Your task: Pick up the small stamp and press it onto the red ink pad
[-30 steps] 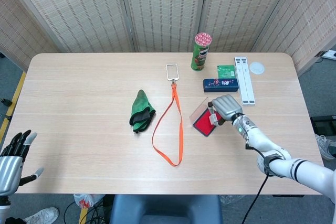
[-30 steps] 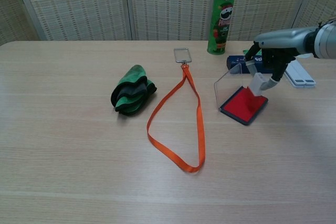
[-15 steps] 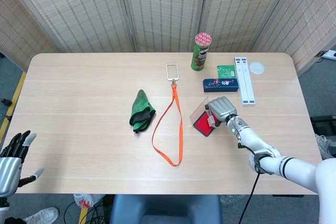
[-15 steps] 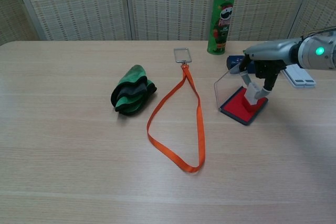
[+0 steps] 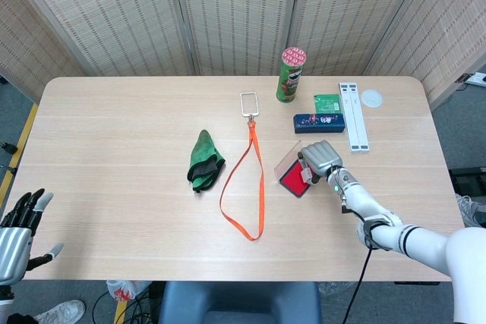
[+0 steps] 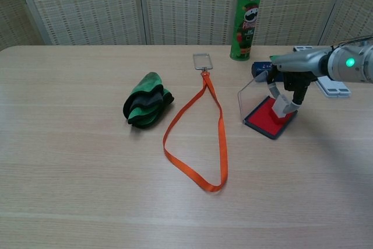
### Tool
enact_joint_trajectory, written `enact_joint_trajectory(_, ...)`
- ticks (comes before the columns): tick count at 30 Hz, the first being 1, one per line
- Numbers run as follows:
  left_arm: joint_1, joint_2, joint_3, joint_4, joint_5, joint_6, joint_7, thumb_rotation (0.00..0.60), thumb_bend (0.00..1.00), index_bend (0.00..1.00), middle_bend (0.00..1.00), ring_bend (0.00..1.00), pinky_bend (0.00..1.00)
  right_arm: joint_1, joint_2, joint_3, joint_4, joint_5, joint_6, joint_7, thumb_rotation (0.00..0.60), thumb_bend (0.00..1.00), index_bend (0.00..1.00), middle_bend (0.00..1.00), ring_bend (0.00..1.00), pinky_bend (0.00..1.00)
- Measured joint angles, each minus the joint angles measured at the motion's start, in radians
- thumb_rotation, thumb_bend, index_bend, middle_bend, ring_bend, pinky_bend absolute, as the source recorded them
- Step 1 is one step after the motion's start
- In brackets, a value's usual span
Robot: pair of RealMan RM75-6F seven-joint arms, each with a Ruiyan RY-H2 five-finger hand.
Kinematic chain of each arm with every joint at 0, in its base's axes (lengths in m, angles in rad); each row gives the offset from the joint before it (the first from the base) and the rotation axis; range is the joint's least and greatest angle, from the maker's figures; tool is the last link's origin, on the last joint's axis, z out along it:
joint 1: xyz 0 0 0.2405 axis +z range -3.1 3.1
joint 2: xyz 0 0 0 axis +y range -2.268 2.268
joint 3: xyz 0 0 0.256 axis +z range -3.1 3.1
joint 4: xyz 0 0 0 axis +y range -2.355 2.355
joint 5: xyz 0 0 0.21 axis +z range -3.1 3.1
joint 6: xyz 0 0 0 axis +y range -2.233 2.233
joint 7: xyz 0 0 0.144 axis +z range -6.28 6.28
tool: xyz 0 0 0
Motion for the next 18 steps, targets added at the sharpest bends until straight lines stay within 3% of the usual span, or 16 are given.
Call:
enact_joint_trajectory(11,0.002,0.000,0.000,0.002,0.003,0.006,-0.003,0.600,0.20,0.08,0.09,0.07,0.27,-0.011,0.012,-0.006,-0.017,-0.018,0.025,0.012,0.600,0.29,0.94,1.00,0.87,0.85)
enact_joint_trajectory(18,-0.001,-0.006,-0.002,0.004,-0.006,-0.005,0.016,0.600,0.20,0.08,0.09,0.07,0.27,-0.036,0.115,-0.005,-0.181,-0.034,0.103,-0.008,0.600,0.30,0.94,1.00,0.87,0.85)
